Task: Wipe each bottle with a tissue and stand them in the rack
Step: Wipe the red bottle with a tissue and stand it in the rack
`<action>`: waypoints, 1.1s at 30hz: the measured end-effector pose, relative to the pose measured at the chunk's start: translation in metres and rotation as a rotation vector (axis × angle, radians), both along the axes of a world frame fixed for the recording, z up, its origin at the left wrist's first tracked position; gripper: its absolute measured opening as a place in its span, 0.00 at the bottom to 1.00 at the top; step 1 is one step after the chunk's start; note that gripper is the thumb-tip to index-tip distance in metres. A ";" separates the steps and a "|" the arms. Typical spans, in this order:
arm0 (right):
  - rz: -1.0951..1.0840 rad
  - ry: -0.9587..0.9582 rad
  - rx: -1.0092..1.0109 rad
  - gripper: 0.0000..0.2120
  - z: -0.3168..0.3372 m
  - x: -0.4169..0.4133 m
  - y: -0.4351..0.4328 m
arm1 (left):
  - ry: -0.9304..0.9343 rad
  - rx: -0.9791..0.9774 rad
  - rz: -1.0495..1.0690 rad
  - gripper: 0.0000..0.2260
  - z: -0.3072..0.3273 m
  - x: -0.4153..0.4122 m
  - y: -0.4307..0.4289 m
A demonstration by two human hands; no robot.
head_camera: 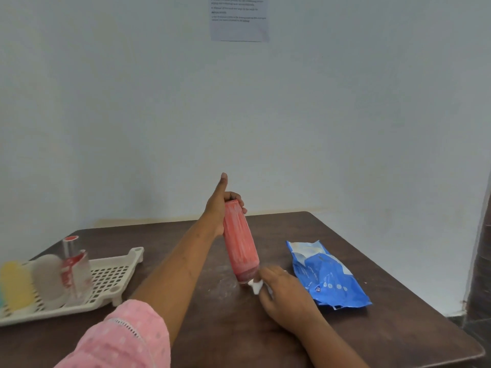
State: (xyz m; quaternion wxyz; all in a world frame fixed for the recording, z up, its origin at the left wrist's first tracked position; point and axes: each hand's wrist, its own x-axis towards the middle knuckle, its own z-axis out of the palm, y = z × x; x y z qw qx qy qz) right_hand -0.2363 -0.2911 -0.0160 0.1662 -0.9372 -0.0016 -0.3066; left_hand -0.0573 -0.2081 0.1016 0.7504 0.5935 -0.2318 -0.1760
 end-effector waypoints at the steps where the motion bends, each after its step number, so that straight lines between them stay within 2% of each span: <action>1: -0.006 -0.001 -0.007 0.06 0.000 0.000 0.000 | 0.033 0.013 0.007 0.33 0.000 0.002 0.014; 4: -0.027 -0.009 -0.006 0.06 -0.001 0.000 0.000 | 0.155 0.003 0.037 0.33 -0.005 0.006 0.057; 13: -0.084 -0.035 -0.049 0.06 -0.003 -0.001 0.012 | 0.488 -0.199 0.105 0.37 -0.045 0.010 0.152; 19: 0.034 -0.177 0.280 0.07 -0.003 -0.007 0.059 | 0.565 -0.287 0.140 0.38 -0.063 0.012 0.158; 22: 0.126 -0.098 0.426 0.10 -0.002 -0.009 0.082 | 0.583 -0.327 0.141 0.38 -0.066 0.015 0.154; 26: 0.113 0.119 0.462 0.28 0.001 -0.004 0.093 | 0.596 -0.308 0.145 0.39 -0.070 0.021 0.146; 29: 0.100 0.195 0.403 0.29 -0.001 0.003 0.098 | 0.589 -0.261 0.164 0.41 -0.071 0.023 0.140; 33: 0.094 0.149 0.428 0.27 -0.002 0.007 0.099 | 0.603 -0.240 0.205 0.44 -0.069 0.024 0.130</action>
